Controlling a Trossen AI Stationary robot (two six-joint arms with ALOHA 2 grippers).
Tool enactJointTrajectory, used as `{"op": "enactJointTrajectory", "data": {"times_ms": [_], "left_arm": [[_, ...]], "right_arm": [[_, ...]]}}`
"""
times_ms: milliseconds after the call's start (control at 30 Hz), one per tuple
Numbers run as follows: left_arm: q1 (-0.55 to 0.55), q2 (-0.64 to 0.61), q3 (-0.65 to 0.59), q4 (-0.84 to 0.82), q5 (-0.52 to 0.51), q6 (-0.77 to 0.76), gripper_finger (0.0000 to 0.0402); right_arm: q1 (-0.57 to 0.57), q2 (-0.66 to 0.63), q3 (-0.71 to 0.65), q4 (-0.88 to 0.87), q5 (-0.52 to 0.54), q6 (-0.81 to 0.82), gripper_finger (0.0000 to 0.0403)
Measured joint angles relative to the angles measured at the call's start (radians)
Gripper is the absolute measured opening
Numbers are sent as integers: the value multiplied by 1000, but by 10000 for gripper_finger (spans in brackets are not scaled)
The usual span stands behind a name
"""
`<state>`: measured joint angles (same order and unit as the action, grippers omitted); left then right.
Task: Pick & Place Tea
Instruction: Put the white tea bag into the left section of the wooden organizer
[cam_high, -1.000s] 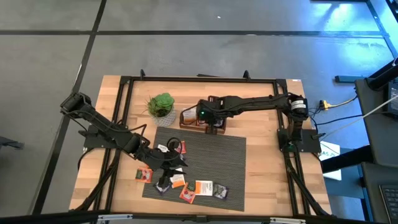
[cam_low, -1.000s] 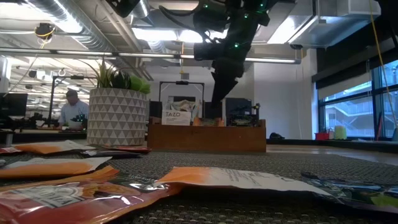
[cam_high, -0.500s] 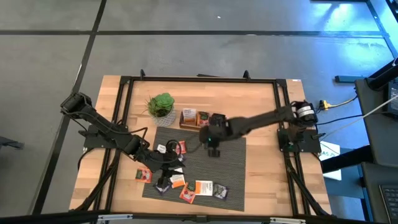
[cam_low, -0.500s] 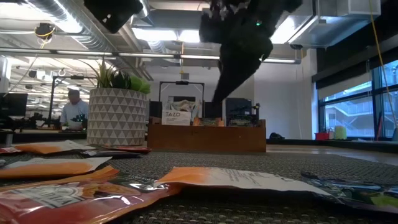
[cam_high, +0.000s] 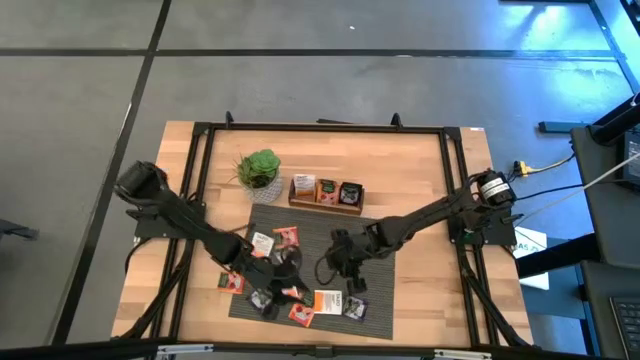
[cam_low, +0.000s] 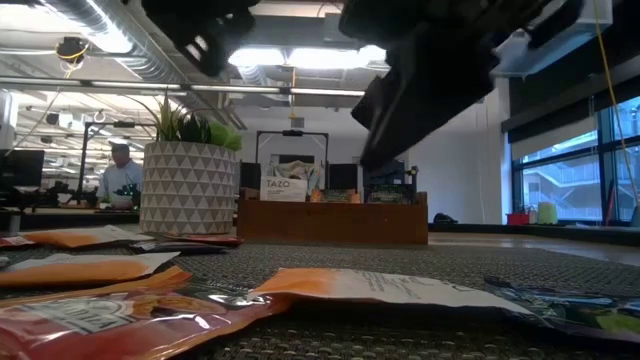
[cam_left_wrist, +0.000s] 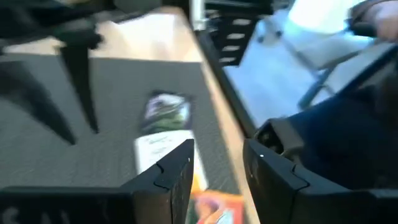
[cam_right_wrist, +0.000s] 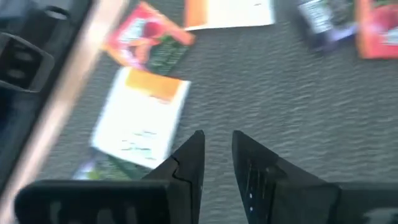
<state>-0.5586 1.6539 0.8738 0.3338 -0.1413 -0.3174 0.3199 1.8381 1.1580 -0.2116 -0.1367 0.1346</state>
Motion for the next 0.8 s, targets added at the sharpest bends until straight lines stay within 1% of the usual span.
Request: {"op": "enactJointTrajectory", "data": {"times_ms": [67,133,233,300,367,467,600,667,800], "left_arm": [[12,62,1,91,18,-3,136],[24,117,3,130,32,-25,136],[33,180,23,129,62,-80,136],[33,213,43,136,73,-89,136],[34,244,65,138,105,-88,136],[34,272,84,130,139,-89,136],[34,297,89,139,138,-95,136],[34,311,86,117,135,-106,136],[35,342,87,125,127,-136,136]], "right_arm": [[10,0,0,-1,-28,83,85],[22,0,0,-4,-37,216,85],[52,0,-6,-26,-41,403,85],[82,0,-24,-16,-42,480,85],[112,0,-44,2,-43,550,85],[146,0,-76,68,-43,597,85],[176,0,-99,156,-23,619,85],[191,0,-100,171,3,620,85],[209,0,-100,184,69,639,85]]}}
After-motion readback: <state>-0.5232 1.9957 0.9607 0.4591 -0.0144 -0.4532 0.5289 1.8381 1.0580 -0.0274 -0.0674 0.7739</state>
